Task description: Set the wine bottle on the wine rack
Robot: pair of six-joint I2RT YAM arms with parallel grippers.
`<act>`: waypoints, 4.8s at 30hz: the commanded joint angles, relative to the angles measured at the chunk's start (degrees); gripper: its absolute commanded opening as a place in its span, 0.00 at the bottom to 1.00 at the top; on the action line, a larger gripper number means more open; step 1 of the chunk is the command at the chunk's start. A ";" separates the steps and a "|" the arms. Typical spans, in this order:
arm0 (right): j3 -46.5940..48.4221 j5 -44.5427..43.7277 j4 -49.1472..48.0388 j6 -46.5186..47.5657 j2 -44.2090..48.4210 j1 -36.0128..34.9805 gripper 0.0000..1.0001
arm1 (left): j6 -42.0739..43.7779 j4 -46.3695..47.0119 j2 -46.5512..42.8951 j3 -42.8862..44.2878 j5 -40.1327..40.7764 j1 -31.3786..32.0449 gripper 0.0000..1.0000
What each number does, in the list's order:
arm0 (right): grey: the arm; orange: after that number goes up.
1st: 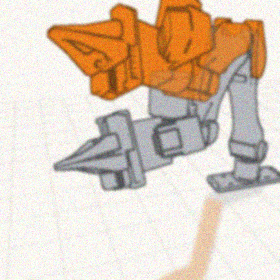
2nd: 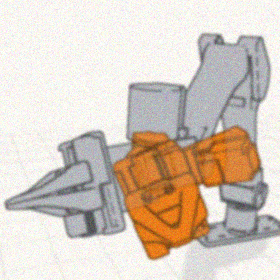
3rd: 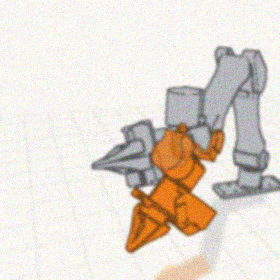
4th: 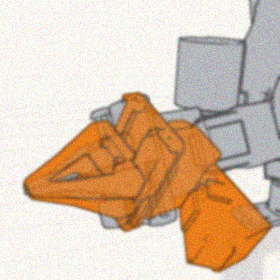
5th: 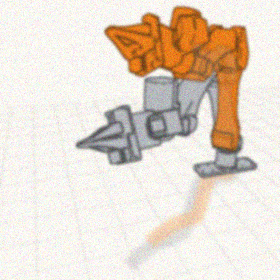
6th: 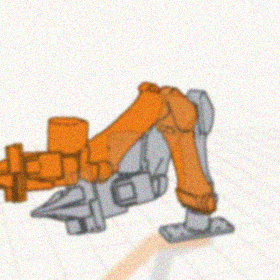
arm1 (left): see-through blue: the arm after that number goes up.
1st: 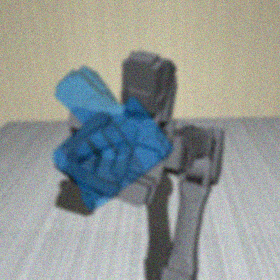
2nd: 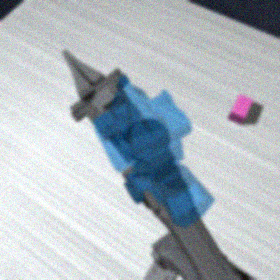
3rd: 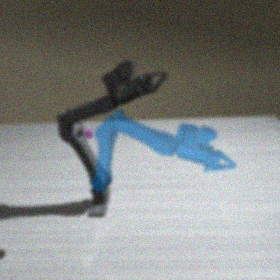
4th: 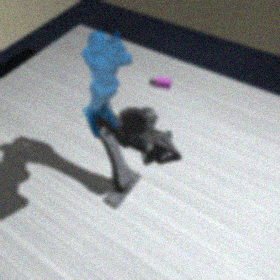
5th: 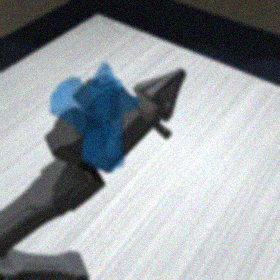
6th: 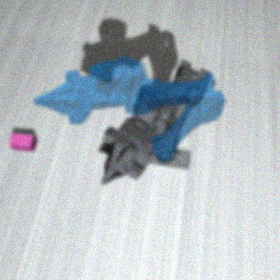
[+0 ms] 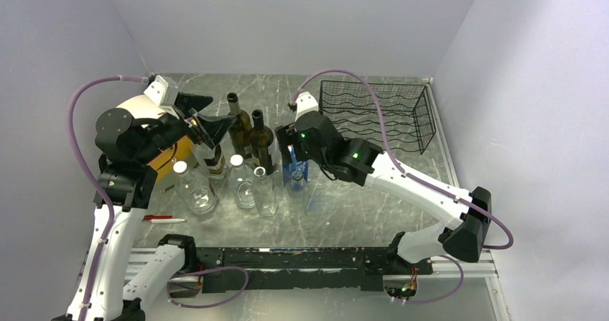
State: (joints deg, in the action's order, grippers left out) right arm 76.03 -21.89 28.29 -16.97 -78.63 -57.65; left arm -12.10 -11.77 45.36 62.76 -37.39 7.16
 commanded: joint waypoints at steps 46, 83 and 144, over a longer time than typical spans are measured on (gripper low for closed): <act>3.69 -8.32 -10.65 -10.06 22.80 13.32 0.21 | 26.00 14.04 35.72 11.20 5.96 32.79 1.00; 3.39 7.28 -0.56 -7.44 32.16 13.31 0.91 | 41.49 39.37 39.35 10.12 7.60 34.23 0.07; -0.21 13.03 23.15 1.85 23.48 13.32 0.78 | 102.10 43.64 32.57 1.61 8.24 41.82 0.07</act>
State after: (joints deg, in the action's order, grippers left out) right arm 76.36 -7.70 53.87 -15.35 -54.41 -44.12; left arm 92.31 23.35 80.53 56.88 -27.27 48.51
